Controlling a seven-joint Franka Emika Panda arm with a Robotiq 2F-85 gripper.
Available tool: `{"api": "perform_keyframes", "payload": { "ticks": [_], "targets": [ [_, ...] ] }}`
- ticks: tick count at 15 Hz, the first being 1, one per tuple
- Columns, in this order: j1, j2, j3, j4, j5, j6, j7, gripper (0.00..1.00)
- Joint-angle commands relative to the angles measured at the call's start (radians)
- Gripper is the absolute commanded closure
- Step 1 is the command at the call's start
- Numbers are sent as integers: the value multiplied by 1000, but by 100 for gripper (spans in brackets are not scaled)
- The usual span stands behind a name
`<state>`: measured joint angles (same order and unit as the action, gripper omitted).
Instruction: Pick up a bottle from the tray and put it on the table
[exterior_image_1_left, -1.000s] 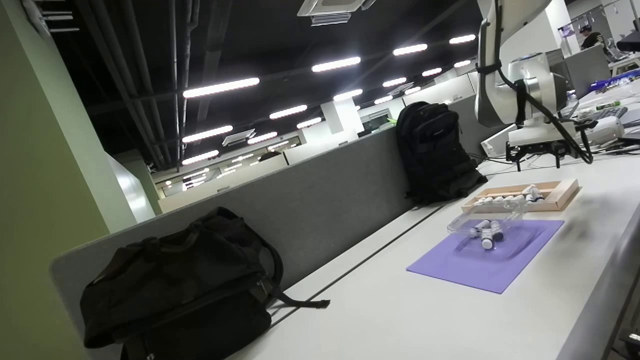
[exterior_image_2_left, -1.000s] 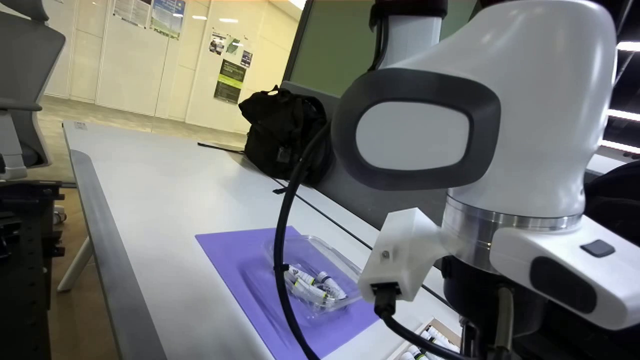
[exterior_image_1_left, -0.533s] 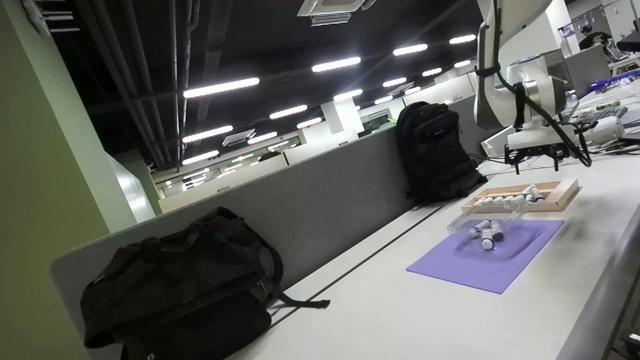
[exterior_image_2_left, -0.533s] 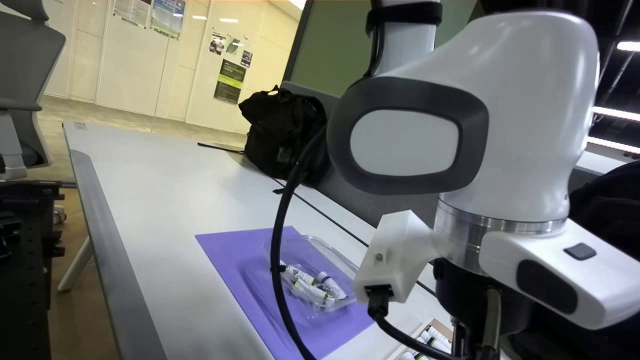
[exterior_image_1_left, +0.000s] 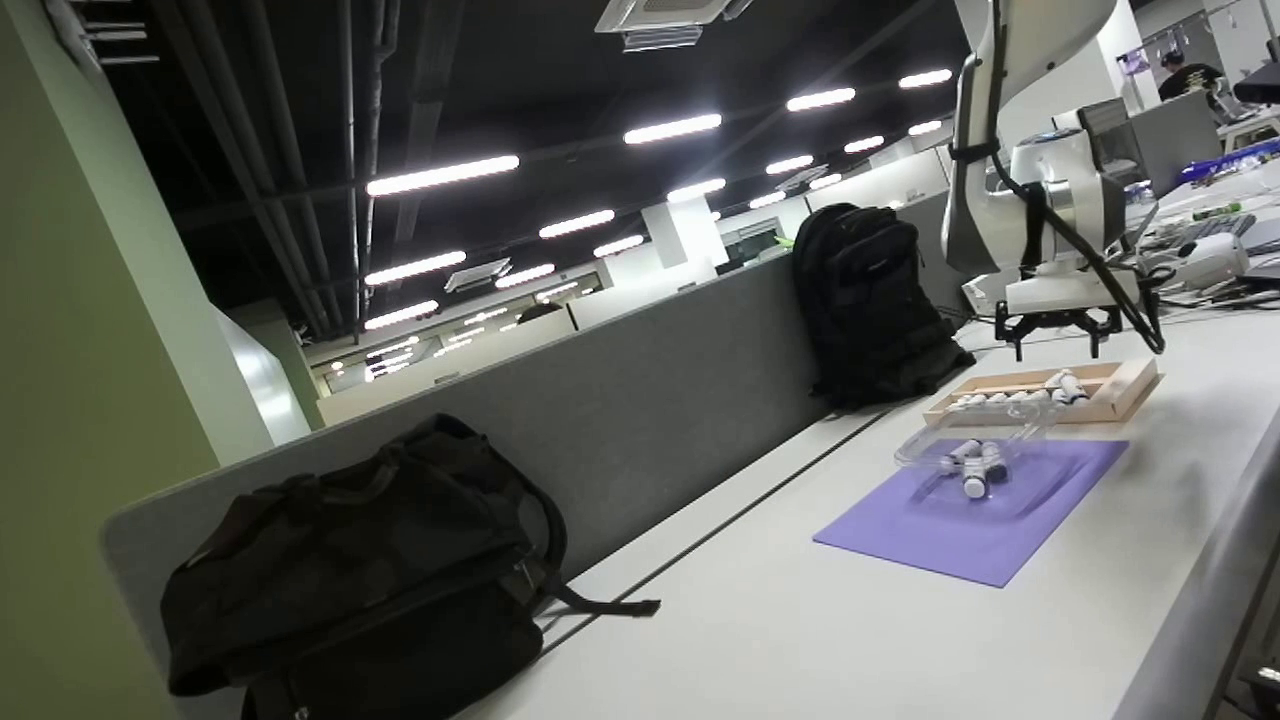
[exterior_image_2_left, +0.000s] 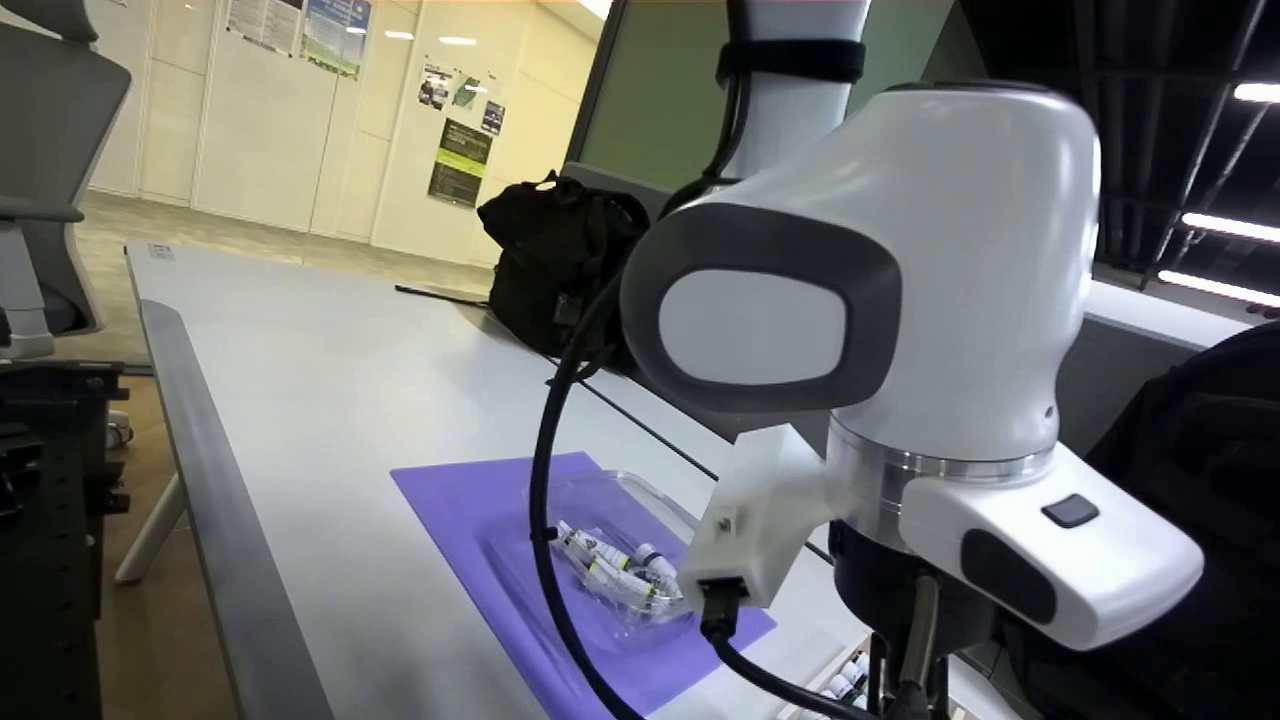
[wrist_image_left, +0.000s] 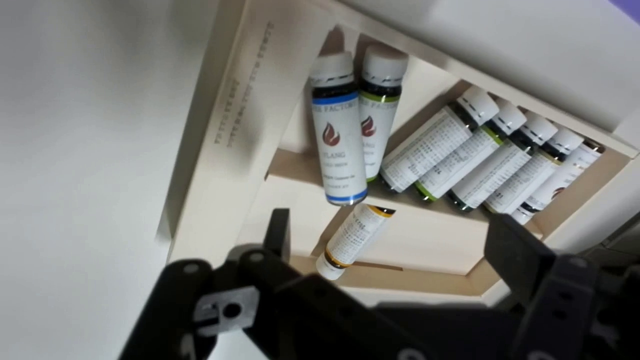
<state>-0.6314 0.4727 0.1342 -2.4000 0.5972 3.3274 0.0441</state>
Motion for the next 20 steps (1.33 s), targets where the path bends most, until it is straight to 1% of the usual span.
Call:
{"api": "perform_keyframes", "payload": {
  "ticks": [1,3,6,7,8,9,10,11,12,13,16,18,20],
  "targets": [
    [-84,45,66,18,-38,35,-12,0],
    [-113,71,83,24,-54,51,-10,0],
    [-181,105,138,30,-87,85,-1,0],
    [-214,117,167,31,-106,101,4,25],
    [-233,127,183,30,-121,116,3,27],
    [-256,137,202,29,-137,127,5,33],
    [-276,146,217,28,-150,137,6,42],
    [-292,153,229,28,-158,144,7,49],
    [-291,148,222,36,-162,125,10,55],
    [-262,141,168,23,-279,120,123,63],
    [-272,147,152,26,-370,123,191,83],
    [-269,148,138,22,-402,124,221,97],
    [-254,136,116,23,-405,90,240,93]
  ]
}}
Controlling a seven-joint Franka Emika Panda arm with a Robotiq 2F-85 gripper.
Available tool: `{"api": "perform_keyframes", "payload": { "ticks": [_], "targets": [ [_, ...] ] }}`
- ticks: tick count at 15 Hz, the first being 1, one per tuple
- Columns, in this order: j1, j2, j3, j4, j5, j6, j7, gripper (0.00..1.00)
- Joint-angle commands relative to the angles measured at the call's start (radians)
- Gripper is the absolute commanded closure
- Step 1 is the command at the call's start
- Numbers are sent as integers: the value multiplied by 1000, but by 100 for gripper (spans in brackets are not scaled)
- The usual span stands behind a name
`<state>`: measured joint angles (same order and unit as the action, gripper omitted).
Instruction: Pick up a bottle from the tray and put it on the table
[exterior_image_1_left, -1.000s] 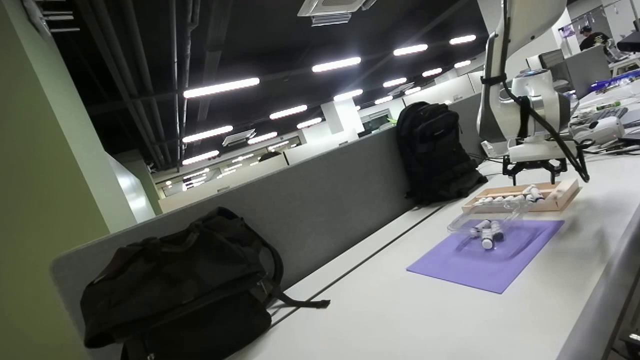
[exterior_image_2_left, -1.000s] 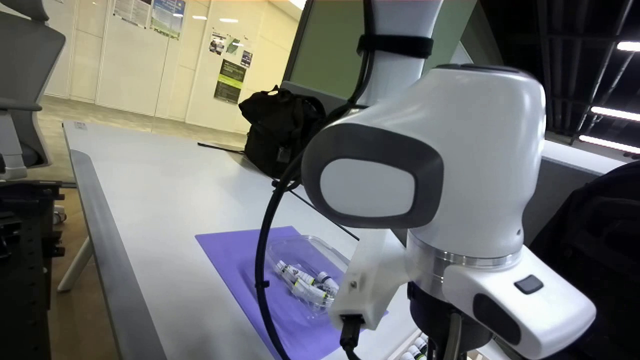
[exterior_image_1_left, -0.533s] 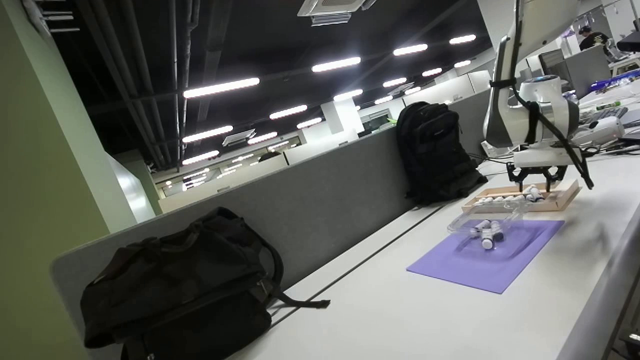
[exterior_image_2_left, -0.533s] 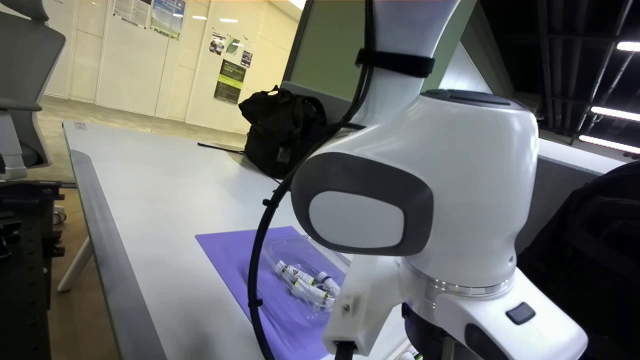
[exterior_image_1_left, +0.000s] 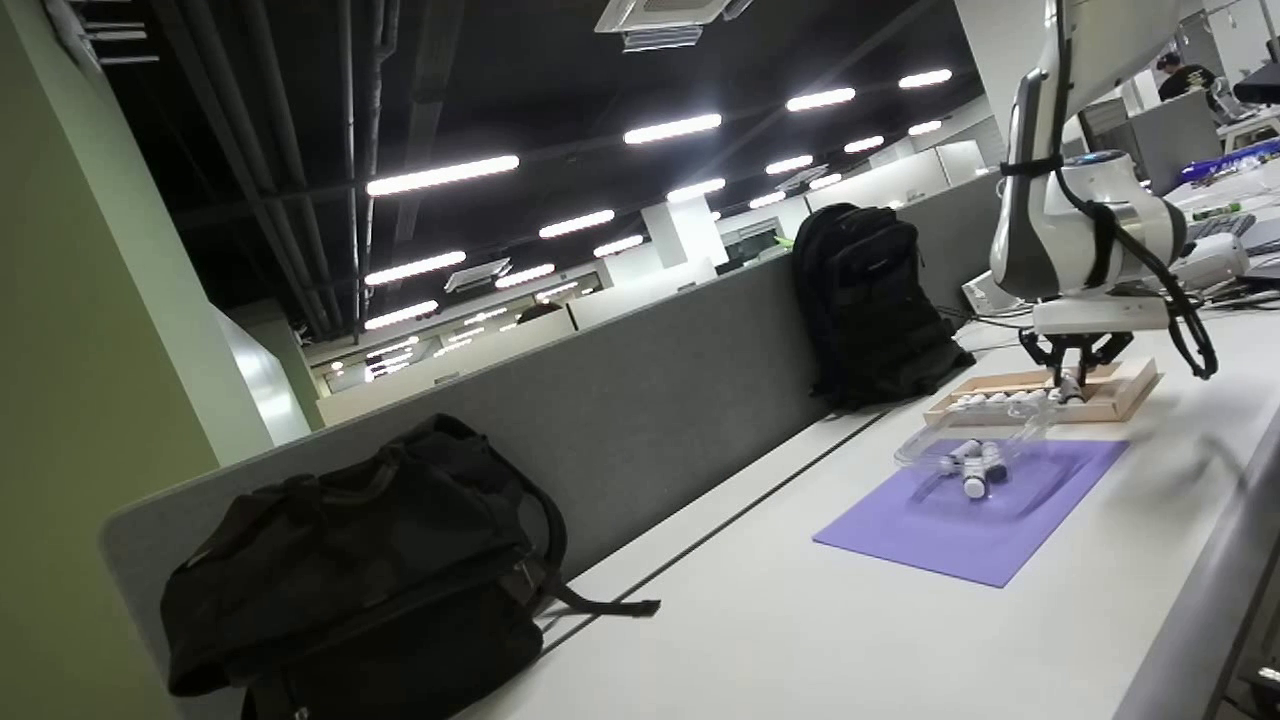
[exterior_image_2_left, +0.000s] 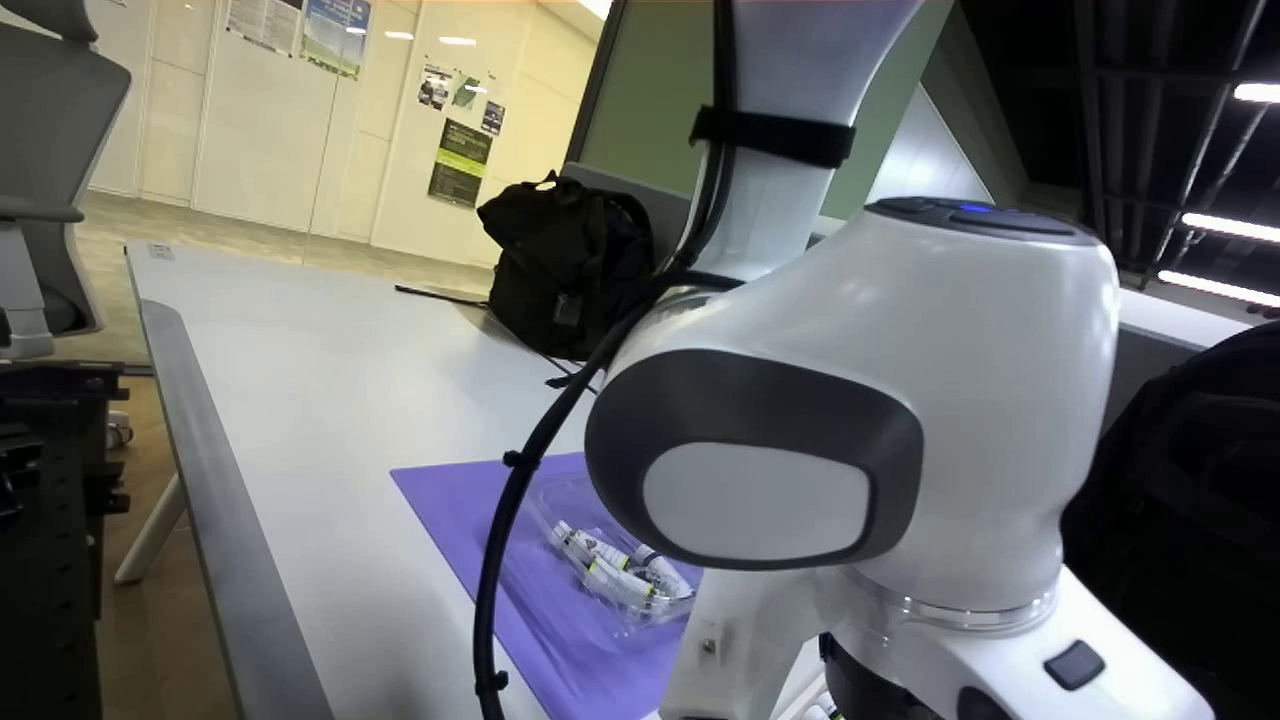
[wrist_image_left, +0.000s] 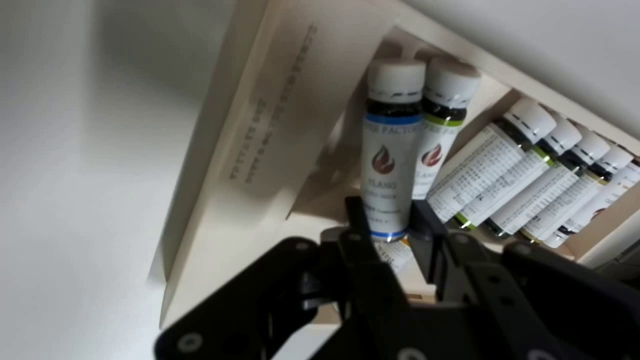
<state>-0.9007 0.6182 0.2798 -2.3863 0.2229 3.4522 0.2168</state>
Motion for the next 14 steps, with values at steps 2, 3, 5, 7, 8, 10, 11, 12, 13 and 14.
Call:
{"api": "perform_keyframes", "payload": {
  "ticks": [2,3,5,7,8,10,11,12,13,14],
  "targets": [
    [22,-29,-42,10,-16,-70,87,93],
    [16,-46,-37,8,-12,-90,97,93],
    [-8,-86,-21,5,-6,-162,110,93],
    [-40,-123,6,8,11,-230,110,93],
    [-54,-143,19,9,26,-261,105,93],
    [-80,-178,46,13,73,-302,87,93],
    [-91,-192,61,17,102,-320,80,93],
    [-112,-202,80,20,99,-332,102,93],
    [-118,-212,92,27,118,-351,104,93],
    [-118,-220,99,34,137,-372,113,93]
  ]
}}
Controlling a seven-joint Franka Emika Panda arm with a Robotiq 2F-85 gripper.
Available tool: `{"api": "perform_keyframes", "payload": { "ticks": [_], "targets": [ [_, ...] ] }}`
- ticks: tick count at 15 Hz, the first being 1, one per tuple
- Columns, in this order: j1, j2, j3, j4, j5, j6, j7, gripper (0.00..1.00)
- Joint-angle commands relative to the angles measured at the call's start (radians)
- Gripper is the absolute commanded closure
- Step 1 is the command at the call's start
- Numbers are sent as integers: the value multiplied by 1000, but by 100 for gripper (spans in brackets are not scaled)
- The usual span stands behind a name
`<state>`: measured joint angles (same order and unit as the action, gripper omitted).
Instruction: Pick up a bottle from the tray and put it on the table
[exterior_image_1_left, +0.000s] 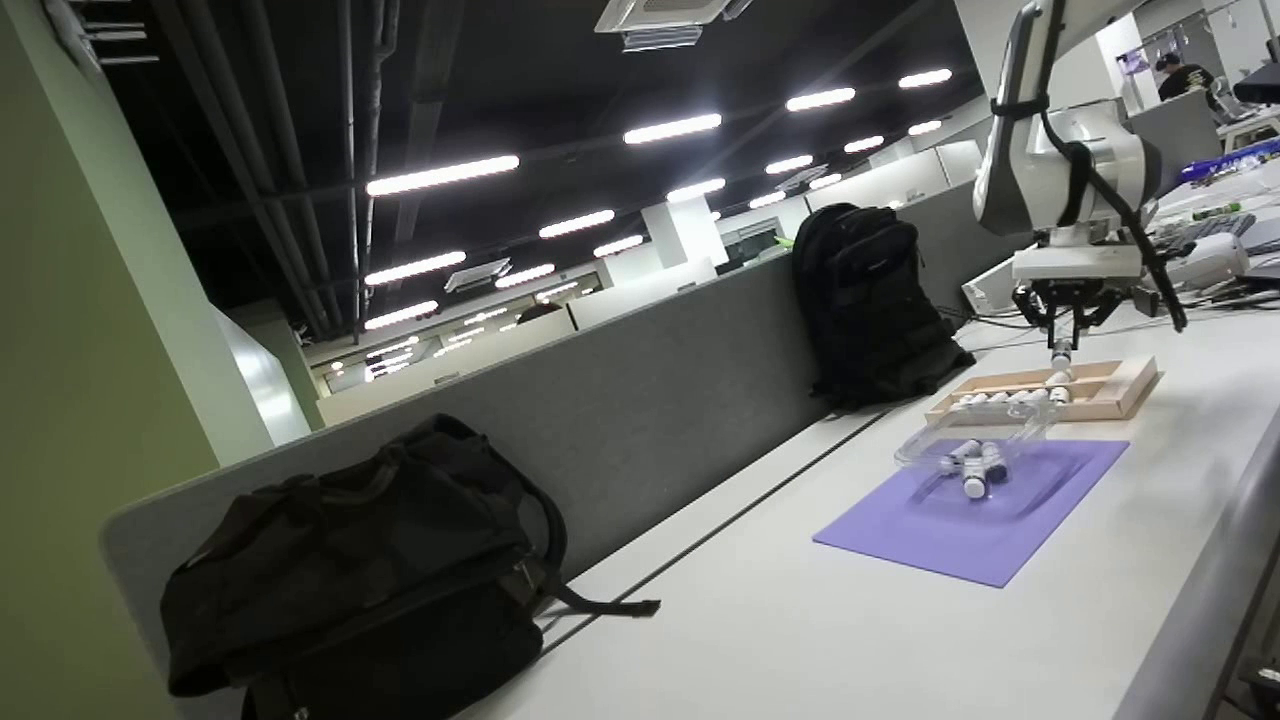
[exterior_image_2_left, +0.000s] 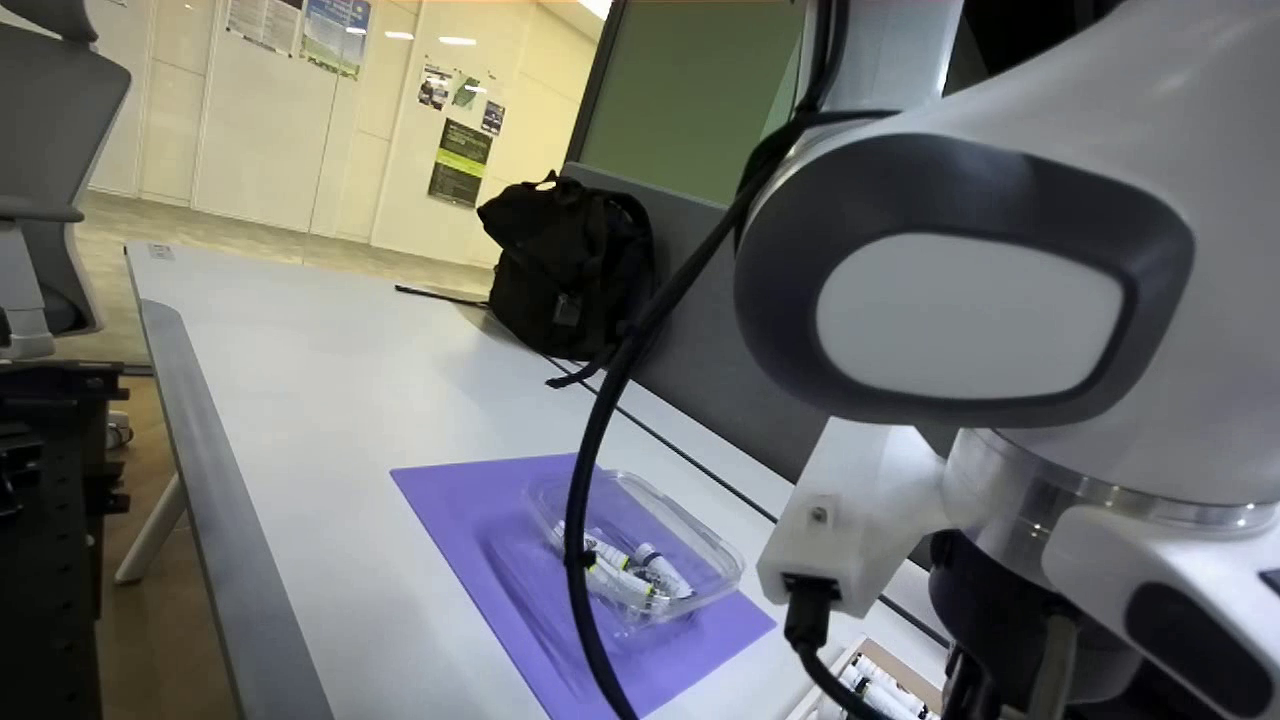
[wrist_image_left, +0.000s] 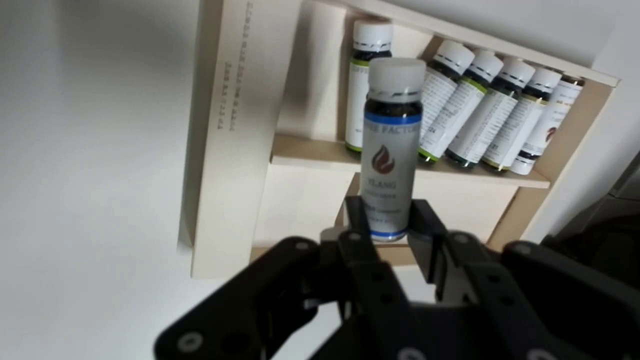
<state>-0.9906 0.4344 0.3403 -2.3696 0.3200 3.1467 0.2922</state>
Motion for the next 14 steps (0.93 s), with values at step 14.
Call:
{"api": "perform_keyframes", "payload": {
  "ticks": [14],
  "targets": [
    [128,-53,-49,66,133,-79,16,73]
  ]
}}
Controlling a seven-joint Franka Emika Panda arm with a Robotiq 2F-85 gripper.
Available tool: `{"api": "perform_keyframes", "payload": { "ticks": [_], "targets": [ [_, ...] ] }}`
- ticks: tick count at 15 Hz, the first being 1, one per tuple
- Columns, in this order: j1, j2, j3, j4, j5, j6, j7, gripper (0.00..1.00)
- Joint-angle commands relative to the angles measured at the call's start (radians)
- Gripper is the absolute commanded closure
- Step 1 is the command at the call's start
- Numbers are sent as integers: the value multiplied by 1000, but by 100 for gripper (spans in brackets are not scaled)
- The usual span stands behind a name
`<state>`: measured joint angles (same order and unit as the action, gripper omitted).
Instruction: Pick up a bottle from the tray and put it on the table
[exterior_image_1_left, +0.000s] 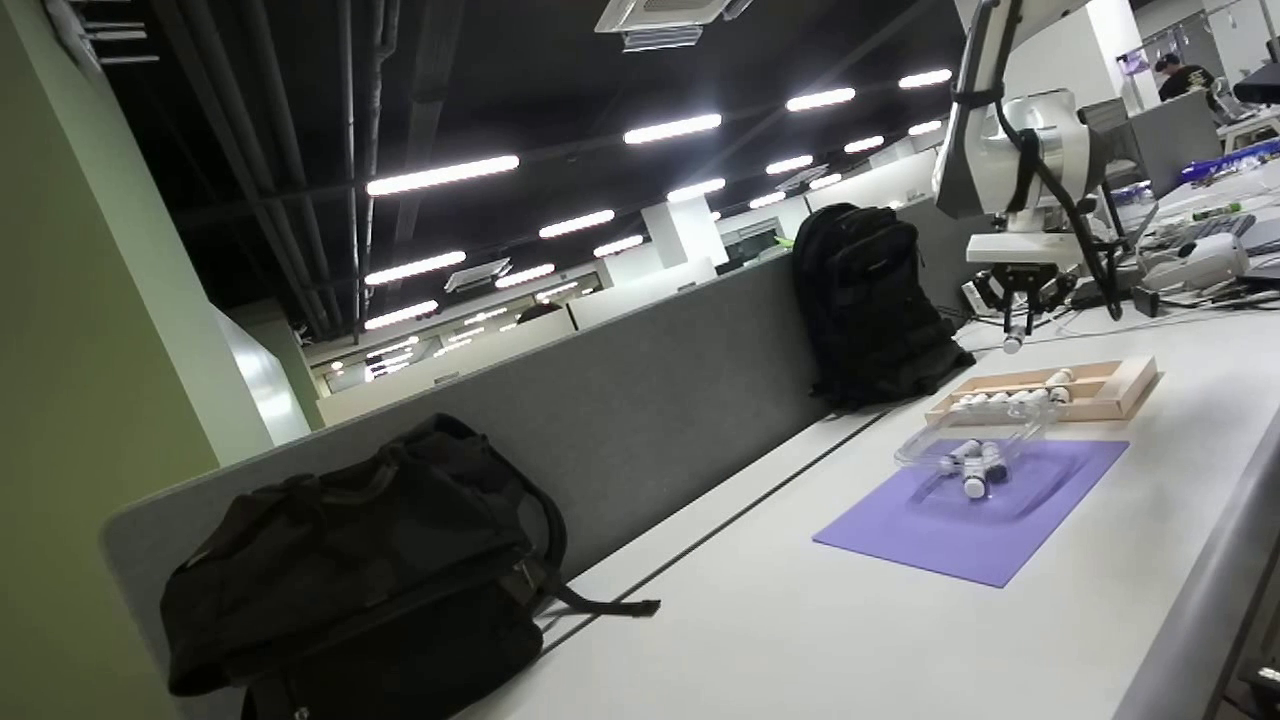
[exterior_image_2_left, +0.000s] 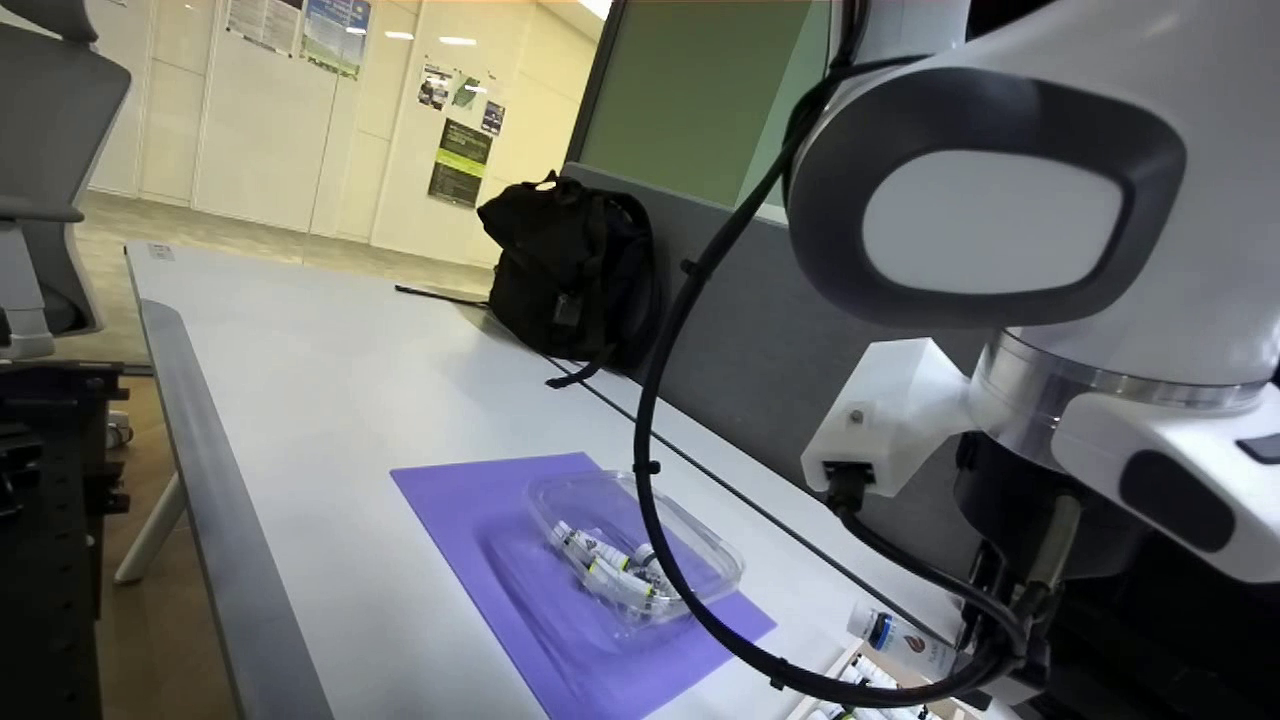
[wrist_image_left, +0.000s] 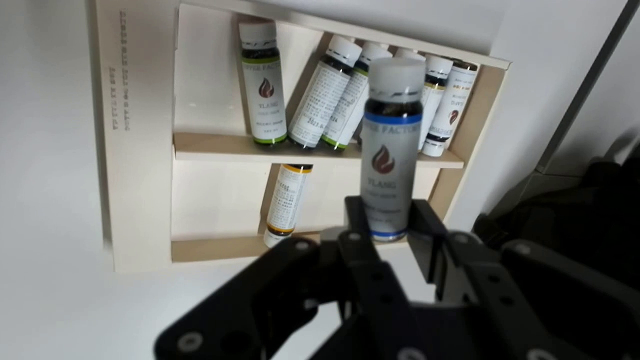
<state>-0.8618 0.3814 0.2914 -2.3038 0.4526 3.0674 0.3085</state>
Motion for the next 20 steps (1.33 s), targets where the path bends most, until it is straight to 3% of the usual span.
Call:
{"api": "perform_keyframes", "payload": {
  "ticks": [1,5,6,11,12,16,20],
  "targets": [
    [5,0,-3,0,0,0,0,73],
    [5,0,-8,1,0,0,0,73],
    [5,0,-8,1,0,0,0,93],
    [84,7,-36,76,-27,-119,57,93],
    [155,2,-85,101,47,-159,10,93],
    [322,24,-181,202,103,-228,48,93],
    [503,86,-309,354,173,-355,239,93]
  ]
}}
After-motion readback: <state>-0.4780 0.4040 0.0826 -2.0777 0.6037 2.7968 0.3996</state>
